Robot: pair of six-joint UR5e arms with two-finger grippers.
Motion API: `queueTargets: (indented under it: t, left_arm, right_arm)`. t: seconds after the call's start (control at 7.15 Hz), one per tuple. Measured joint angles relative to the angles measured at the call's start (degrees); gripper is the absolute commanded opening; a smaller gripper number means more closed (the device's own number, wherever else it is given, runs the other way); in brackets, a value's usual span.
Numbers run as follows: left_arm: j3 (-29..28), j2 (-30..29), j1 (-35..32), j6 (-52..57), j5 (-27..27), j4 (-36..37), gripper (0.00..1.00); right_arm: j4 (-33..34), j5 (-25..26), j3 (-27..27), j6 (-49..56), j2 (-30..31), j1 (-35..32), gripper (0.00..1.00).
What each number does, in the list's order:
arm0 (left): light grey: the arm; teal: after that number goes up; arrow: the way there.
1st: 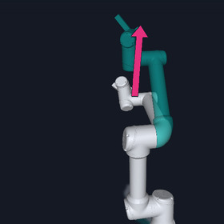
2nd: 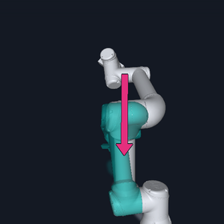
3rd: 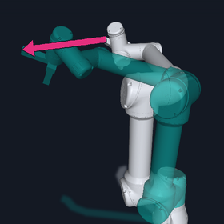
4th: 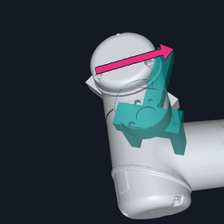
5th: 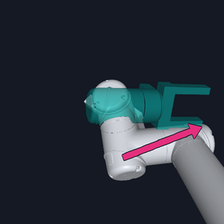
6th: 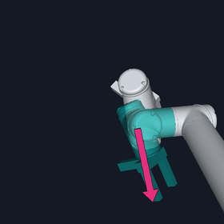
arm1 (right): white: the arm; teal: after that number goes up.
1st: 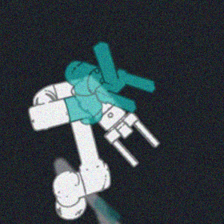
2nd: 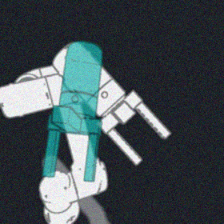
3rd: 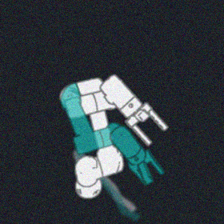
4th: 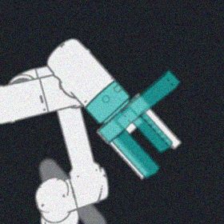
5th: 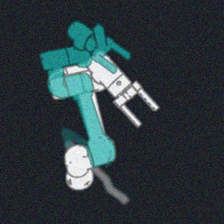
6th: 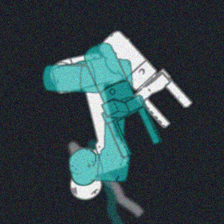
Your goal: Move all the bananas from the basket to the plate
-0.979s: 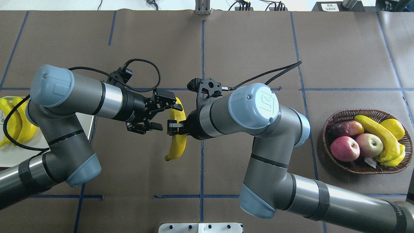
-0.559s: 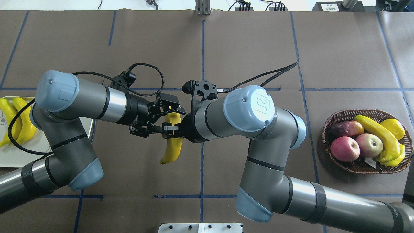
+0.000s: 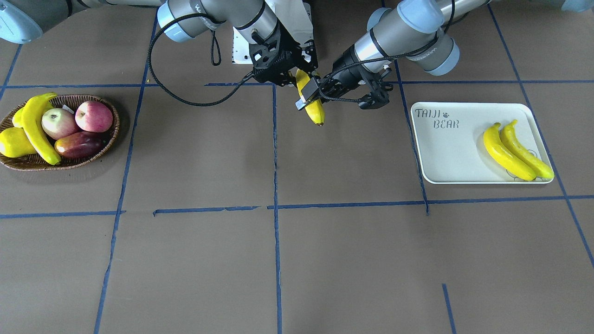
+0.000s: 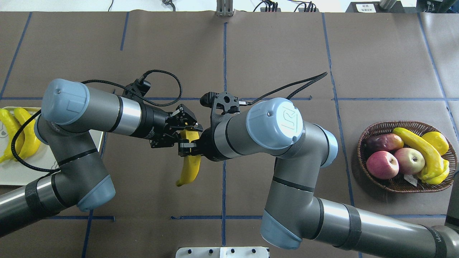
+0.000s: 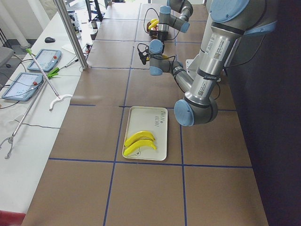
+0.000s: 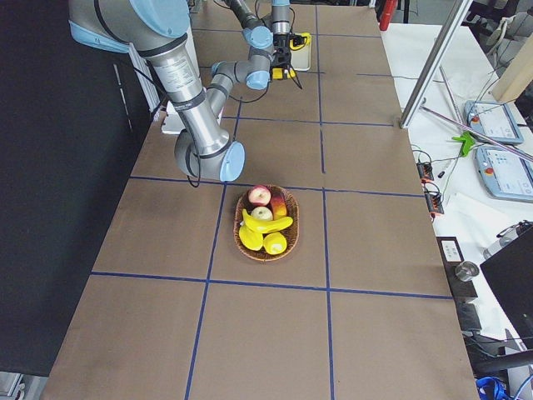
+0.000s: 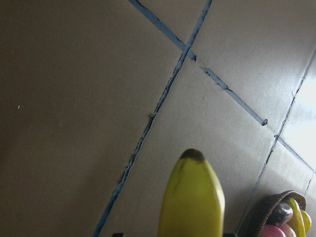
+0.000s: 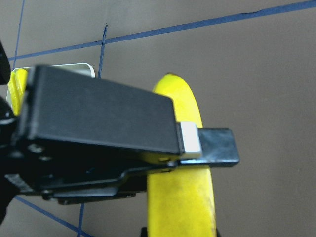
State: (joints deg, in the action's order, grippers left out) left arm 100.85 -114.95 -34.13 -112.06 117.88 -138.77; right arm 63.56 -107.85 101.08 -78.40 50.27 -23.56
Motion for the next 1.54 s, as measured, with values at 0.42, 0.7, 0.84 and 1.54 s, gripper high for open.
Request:
queueTargets:
  t: [0.42, 0.7, 0.84, 1.54]
  left_arm:
    - [0.0, 0.6, -0.2, 0.0, -0.1, 0.1, 0.00]
    - [0.0, 0.9, -0.6, 0.0, -0.2, 0.3, 0.00]
    - [0.0, 1.0, -0.9, 0.0, -0.6, 1.4, 0.00]
    - [2.1, 7.4, -5.5, 0.1, -4.8, 13.6, 0.00]
  right_arm:
    - [-0.1, 0.8, 0.0, -0.1, 0.1, 0.8, 1.00]
    - [0.3, -0.3, 0.8, 0.2, 0.7, 0.3, 1.00]
    - [1.5, -2.4, 2.1, 0.3, 1.7, -1.1, 1.00]
    - [22.7, -8.5, 7.8, 9.6, 6.8, -10.2, 1.00]
